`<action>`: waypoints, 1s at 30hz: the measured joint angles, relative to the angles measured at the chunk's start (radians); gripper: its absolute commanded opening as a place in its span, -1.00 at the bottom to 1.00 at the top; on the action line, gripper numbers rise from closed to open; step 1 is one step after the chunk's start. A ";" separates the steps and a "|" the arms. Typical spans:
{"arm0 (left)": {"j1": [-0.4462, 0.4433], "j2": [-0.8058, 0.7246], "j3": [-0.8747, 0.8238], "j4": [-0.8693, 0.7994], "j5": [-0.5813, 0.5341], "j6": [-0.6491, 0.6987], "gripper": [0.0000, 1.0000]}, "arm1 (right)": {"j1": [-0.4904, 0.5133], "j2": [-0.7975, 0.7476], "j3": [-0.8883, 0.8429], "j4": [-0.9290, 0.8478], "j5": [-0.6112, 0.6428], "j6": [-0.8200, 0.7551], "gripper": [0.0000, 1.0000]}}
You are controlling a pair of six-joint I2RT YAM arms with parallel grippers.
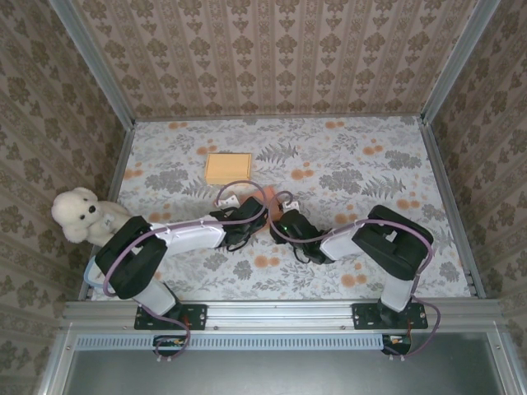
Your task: Fold the paper box
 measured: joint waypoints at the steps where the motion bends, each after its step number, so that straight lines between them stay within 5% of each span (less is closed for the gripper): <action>1: -0.002 0.000 0.004 -0.006 -0.002 0.000 0.44 | -0.001 0.004 0.000 0.014 -0.003 0.000 -0.54; 8: -0.016 -0.022 0.018 -0.067 0.010 0.004 0.48 | -0.007 -0.066 -0.027 0.011 -0.033 0.012 -0.52; 21: -0.026 -0.241 -0.017 -0.141 0.063 0.098 0.57 | -0.022 -0.462 -0.108 -0.319 -0.053 0.054 -0.51; 24: -0.017 -0.333 -0.032 -0.116 0.061 0.177 0.61 | -0.022 -0.521 -0.113 -0.376 -0.060 0.068 -0.69; 30: 0.197 -0.431 -0.045 0.039 0.197 0.463 0.60 | -0.023 -0.546 -0.137 -0.422 -0.103 0.174 -1.00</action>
